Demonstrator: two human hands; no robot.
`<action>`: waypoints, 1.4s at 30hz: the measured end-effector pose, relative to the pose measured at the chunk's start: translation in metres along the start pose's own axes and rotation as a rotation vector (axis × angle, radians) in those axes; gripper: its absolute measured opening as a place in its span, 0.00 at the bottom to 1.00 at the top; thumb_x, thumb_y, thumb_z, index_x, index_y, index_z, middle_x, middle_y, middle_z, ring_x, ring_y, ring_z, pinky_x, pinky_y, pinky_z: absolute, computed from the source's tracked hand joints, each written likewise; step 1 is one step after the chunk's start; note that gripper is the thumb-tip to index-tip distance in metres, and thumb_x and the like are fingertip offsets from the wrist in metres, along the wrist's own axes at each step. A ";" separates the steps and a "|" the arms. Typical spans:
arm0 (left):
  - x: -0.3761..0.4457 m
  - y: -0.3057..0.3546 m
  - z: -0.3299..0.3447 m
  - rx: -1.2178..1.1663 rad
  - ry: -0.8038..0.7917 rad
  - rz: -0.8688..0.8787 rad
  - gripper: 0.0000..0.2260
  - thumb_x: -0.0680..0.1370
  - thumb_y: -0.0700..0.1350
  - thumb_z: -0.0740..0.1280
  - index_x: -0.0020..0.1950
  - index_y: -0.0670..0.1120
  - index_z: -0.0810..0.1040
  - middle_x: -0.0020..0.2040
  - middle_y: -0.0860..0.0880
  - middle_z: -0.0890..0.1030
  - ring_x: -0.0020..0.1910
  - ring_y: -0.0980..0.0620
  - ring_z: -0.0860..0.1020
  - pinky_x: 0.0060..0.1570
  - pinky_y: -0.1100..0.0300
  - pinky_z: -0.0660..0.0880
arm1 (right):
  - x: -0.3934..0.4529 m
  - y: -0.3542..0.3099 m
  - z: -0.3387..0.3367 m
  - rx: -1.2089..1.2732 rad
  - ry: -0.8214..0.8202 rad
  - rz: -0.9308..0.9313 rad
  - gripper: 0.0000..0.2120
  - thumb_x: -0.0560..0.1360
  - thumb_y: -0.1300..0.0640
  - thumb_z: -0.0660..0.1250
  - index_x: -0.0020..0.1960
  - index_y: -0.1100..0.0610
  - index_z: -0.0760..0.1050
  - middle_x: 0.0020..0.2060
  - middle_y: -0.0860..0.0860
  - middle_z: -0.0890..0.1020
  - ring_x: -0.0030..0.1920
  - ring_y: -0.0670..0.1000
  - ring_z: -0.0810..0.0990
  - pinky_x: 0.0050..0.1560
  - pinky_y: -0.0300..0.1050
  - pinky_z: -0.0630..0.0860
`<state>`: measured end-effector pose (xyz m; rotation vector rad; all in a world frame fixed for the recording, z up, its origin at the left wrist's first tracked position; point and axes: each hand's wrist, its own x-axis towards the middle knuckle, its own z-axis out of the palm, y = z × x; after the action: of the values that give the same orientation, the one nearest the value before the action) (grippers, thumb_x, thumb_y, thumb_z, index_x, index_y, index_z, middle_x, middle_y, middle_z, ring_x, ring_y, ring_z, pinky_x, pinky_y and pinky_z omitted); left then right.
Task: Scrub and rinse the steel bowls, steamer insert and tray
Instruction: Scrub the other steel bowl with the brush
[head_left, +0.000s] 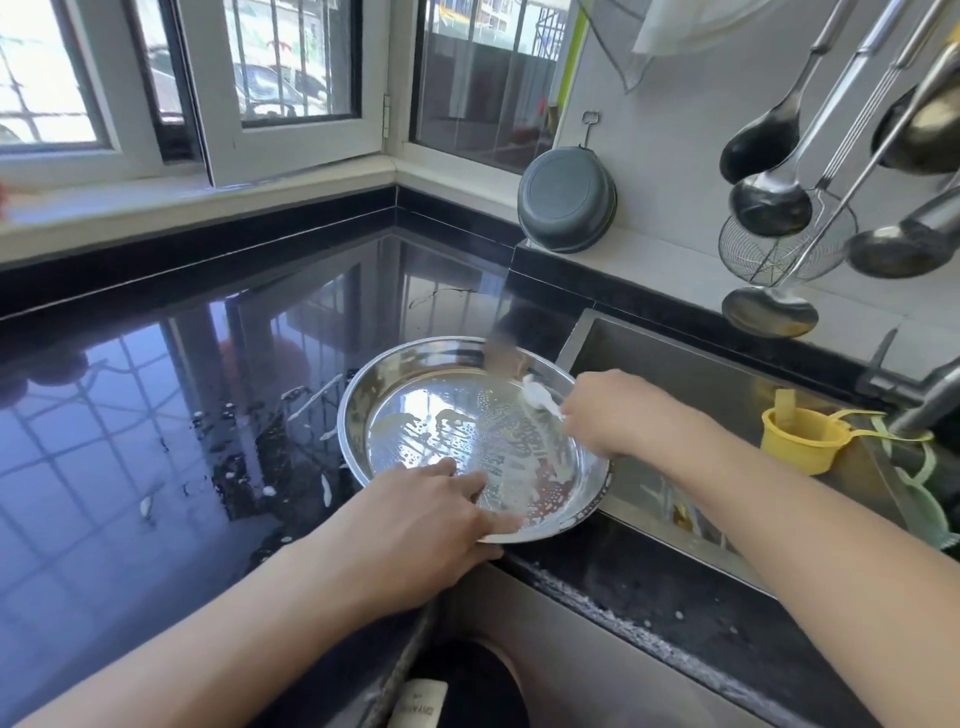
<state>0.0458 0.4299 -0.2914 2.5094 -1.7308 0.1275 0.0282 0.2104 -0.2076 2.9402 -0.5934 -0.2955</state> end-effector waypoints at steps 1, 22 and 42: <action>0.000 0.000 0.000 0.001 -0.003 0.001 0.15 0.86 0.62 0.52 0.72 0.66 0.64 0.63 0.53 0.75 0.62 0.46 0.75 0.51 0.47 0.79 | -0.004 -0.006 0.001 -0.002 -0.023 -0.028 0.12 0.76 0.60 0.60 0.54 0.54 0.79 0.46 0.52 0.80 0.37 0.51 0.76 0.38 0.44 0.73; -0.001 0.000 -0.001 0.008 0.031 0.009 0.16 0.85 0.62 0.48 0.72 0.66 0.64 0.61 0.53 0.75 0.60 0.46 0.75 0.47 0.49 0.77 | -0.021 -0.015 -0.006 -0.168 -0.027 -0.087 0.07 0.77 0.62 0.59 0.47 0.53 0.73 0.46 0.52 0.79 0.42 0.56 0.75 0.43 0.48 0.74; -0.001 -0.005 -0.001 0.005 0.110 0.067 0.16 0.86 0.62 0.52 0.71 0.64 0.69 0.58 0.52 0.78 0.55 0.46 0.77 0.41 0.52 0.73 | 0.033 -0.006 -0.024 -0.316 -0.008 -0.053 0.10 0.74 0.62 0.63 0.53 0.53 0.77 0.42 0.50 0.77 0.40 0.53 0.77 0.42 0.48 0.74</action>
<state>0.0498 0.4328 -0.2906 2.3990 -1.7739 0.2694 0.0650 0.2047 -0.1904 2.6542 -0.4252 -0.3691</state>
